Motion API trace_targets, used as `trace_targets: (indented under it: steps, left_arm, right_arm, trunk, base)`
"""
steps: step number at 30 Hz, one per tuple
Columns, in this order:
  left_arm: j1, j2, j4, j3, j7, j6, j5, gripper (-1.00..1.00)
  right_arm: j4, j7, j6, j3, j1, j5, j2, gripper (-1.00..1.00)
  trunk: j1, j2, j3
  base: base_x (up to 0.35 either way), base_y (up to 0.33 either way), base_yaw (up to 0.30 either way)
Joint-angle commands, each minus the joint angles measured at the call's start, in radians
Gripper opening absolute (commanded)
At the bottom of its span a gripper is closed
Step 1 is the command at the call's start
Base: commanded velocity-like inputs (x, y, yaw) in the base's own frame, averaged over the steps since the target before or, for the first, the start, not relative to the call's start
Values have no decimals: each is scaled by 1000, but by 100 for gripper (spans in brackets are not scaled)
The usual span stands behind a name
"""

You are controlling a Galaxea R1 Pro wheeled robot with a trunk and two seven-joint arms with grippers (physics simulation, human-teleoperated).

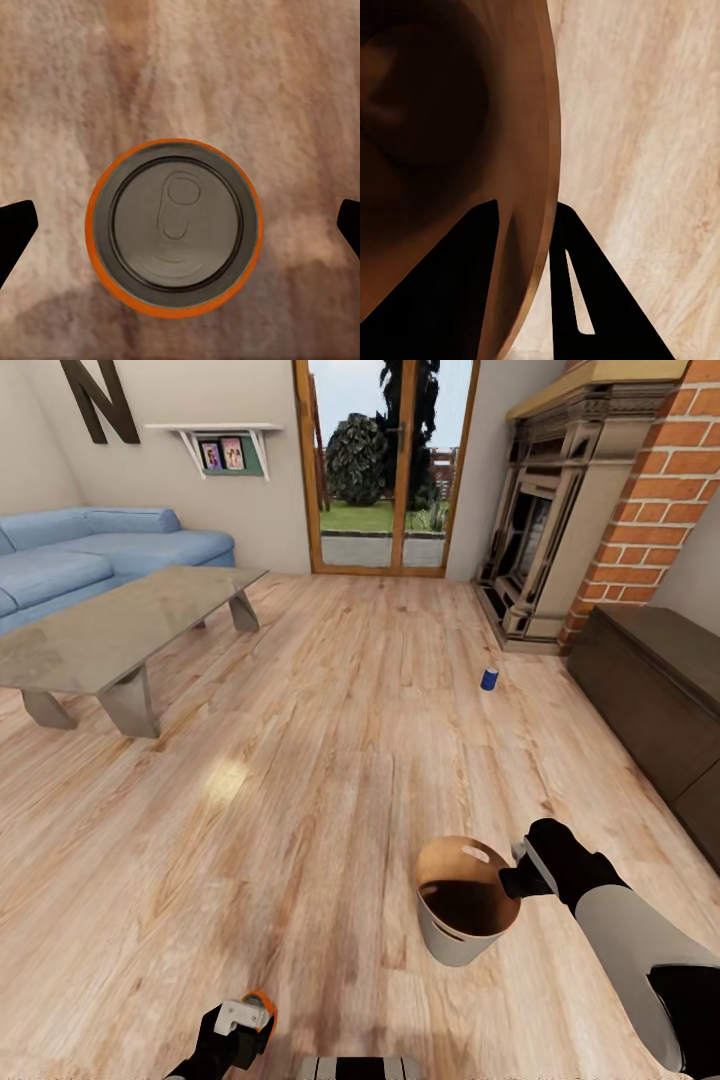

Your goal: Put the three can of soda from the living room inside the tash can in the kitchen.

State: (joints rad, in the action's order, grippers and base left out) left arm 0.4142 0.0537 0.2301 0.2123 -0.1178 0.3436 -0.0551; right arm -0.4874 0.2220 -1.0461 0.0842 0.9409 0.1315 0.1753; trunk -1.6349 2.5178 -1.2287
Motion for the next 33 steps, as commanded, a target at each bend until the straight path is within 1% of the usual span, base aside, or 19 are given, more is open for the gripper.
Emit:
trace_targets:
  steps: [1, 4, 16, 23, 31, 33]
  left_arm:
    - [0, 0, 0, 0, 0, 0, 0, 100]
    - [0, 0, 0, 0, 0, 0, 0, 100]
    - [0, 0, 0, 1, -1, 1, 0, 100]
    - [0, 0, 0, 0, 1, 0, 1, 100]
    - [0, 0, 0, 1, 0, 0, 1, 100]
    - [0, 0, 0, 1, 0, 0, 0, 100]
  right_arm:
    - [0, 2, -1, -1, 0, -15, 0, -100]
    - [0, 2, -1, -1, 0, -14, 0, -100]
    - [0, 2, -1, 1, -1, -12, 0, -100]
    - [0, 2, -1, 2, -1, -11, 0, -100]
    - [0, 2, -1, 2, -1, -11, 0, -100]
    - [0, 2, -1, 2, -1, -11, 0, -100]
  trunk:
    - [0, 0, -4]
    - [-2, 1, -15]
    - [-2, 1, -15]
    - [-2, 1, -15]
    - [-2, 1, -15]
    - [-2, 1, -19]
  base:
    - [0, 0, 0]
    - [0, 0, 0]
    - [1, -2, 0]
    - [119, -55, 0]
    - [24, -10, 0]
    - [3, -1, 0]
